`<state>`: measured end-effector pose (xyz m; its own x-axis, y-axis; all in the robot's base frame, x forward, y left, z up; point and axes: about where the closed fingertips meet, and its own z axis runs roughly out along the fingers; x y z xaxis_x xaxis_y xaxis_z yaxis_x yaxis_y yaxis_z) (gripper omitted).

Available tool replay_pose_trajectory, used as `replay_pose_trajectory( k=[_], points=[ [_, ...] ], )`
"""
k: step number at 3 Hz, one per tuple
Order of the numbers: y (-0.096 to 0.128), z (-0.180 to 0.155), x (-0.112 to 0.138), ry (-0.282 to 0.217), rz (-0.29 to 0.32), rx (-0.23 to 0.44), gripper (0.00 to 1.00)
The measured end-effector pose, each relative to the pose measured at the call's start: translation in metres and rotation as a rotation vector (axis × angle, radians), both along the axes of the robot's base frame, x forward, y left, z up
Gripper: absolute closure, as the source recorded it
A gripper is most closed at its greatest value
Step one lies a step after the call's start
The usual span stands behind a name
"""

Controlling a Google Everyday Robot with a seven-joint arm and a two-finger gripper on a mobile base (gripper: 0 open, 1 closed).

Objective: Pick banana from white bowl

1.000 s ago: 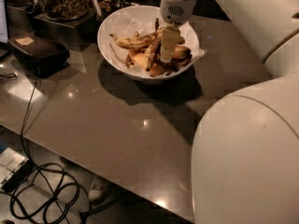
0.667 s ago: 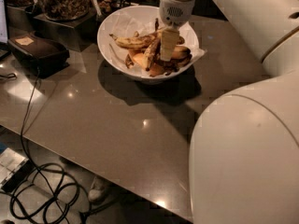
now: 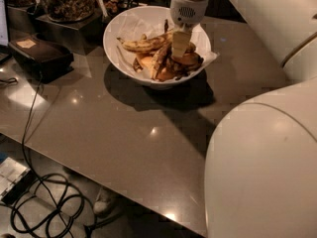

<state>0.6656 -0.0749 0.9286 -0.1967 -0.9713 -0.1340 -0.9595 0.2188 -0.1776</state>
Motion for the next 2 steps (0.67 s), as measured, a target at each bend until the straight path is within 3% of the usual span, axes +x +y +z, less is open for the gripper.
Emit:
replay_pose_trajectory(
  k=[1, 2],
  points=[
    [-0.0038, 0.0038, -0.0027, -0.011, -0.008, 0.012, 1.0],
    [-0.0038, 0.0039, -0.0025, -0.012, -0.008, 0.013, 1.0]
  ],
)
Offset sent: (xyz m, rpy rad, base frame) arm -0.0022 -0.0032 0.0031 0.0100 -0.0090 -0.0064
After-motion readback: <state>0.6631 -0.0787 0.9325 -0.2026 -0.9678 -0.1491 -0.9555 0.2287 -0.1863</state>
